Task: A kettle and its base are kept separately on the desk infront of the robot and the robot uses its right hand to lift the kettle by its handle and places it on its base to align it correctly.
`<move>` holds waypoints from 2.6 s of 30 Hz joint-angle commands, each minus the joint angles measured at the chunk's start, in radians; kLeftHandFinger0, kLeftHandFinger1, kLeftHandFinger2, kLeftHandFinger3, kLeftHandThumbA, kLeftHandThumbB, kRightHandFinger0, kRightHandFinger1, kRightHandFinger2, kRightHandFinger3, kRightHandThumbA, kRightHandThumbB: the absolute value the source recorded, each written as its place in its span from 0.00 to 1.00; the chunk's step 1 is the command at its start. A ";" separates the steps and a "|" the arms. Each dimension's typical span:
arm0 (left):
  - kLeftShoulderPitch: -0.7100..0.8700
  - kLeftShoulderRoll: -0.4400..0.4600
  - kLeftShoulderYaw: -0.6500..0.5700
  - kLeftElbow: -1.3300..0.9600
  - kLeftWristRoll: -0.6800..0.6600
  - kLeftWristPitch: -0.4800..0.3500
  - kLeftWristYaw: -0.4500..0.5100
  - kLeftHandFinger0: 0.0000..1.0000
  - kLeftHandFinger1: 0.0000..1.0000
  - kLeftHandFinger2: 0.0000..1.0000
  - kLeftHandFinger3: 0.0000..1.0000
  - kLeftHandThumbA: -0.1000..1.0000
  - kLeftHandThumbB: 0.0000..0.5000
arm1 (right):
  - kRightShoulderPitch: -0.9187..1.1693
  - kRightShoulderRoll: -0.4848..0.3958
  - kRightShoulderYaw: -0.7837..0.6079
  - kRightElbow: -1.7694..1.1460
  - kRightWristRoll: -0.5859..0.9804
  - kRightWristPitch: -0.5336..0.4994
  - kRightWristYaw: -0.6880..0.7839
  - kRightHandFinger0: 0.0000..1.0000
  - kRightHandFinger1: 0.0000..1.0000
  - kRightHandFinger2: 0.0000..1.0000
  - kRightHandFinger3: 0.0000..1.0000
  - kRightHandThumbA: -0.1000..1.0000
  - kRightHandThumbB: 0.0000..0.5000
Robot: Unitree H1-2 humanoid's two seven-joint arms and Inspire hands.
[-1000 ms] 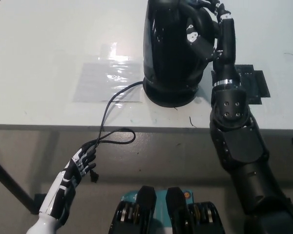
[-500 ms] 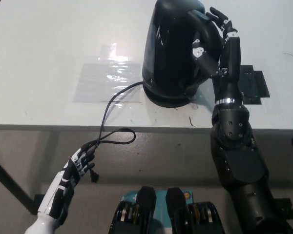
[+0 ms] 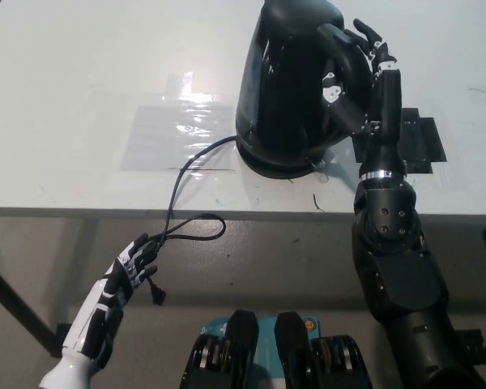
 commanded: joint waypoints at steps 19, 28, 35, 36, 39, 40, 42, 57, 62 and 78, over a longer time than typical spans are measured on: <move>-0.036 0.031 0.006 -0.012 -0.005 -0.032 -0.024 1.00 1.00 1.00 1.00 1.00 0.18 | -0.135 -0.098 0.159 0.139 -0.227 -0.140 -0.057 0.01 0.40 0.74 0.76 0.00 0.25; -0.045 0.033 0.010 -0.014 -0.005 -0.033 -0.027 1.00 1.00 1.00 1.00 1.00 0.16 | -0.122 -0.089 0.123 0.165 -0.172 -0.102 -0.037 0.01 0.40 0.73 0.74 0.00 0.21; -0.054 0.032 0.014 -0.023 -0.002 -0.016 -0.028 1.00 1.00 1.00 1.00 1.00 0.17 | -0.071 -0.117 0.110 0.061 -0.164 -0.075 -0.003 0.00 0.40 0.78 0.83 0.00 0.18; -0.055 0.032 0.014 -0.024 -0.002 -0.015 -0.027 1.00 1.00 1.00 1.00 1.00 0.17 | -0.070 -0.119 0.109 0.055 -0.162 -0.078 0.001 0.00 0.40 0.78 0.83 0.00 0.18; -0.057 0.035 0.014 -0.019 -0.004 -0.022 -0.031 1.00 1.00 1.00 1.00 1.00 0.15 | -0.059 -0.136 0.104 0.002 -0.160 -0.073 0.017 0.00 0.40 0.77 0.81 0.00 0.24; -0.056 0.035 0.014 -0.020 -0.003 -0.022 -0.031 1.00 1.00 1.00 1.00 1.00 0.14 | -0.054 -0.141 0.100 -0.021 -0.158 -0.064 0.023 0.00 0.39 0.76 0.80 0.00 0.24; -0.059 0.032 0.014 -0.013 0.000 -0.032 -0.031 1.00 1.00 1.00 1.00 1.00 0.13 | -0.044 -0.149 0.091 -0.065 -0.142 -0.041 0.043 0.00 0.39 0.75 0.78 0.00 0.25; -0.066 0.032 0.013 -0.012 -0.003 -0.021 -0.035 1.00 1.00 1.00 1.00 1.00 0.12 | -0.012 -0.132 0.101 -0.048 -0.101 -0.001 0.109 0.44 0.84 1.00 1.00 0.17 0.50; -0.066 0.034 0.015 -0.012 -0.012 -0.021 -0.039 1.00 1.00 1.00 1.00 1.00 0.14 | -0.010 -0.199 0.166 -0.073 -0.065 0.122 0.326 1.00 1.00 1.00 1.00 0.77 1.00; -0.072 0.031 0.018 -0.017 -0.014 -0.016 -0.036 1.00 1.00 1.00 1.00 1.00 0.14 | -0.008 -0.236 0.189 -0.055 -0.090 0.077 0.355 1.00 1.00 1.00 1.00 0.92 1.00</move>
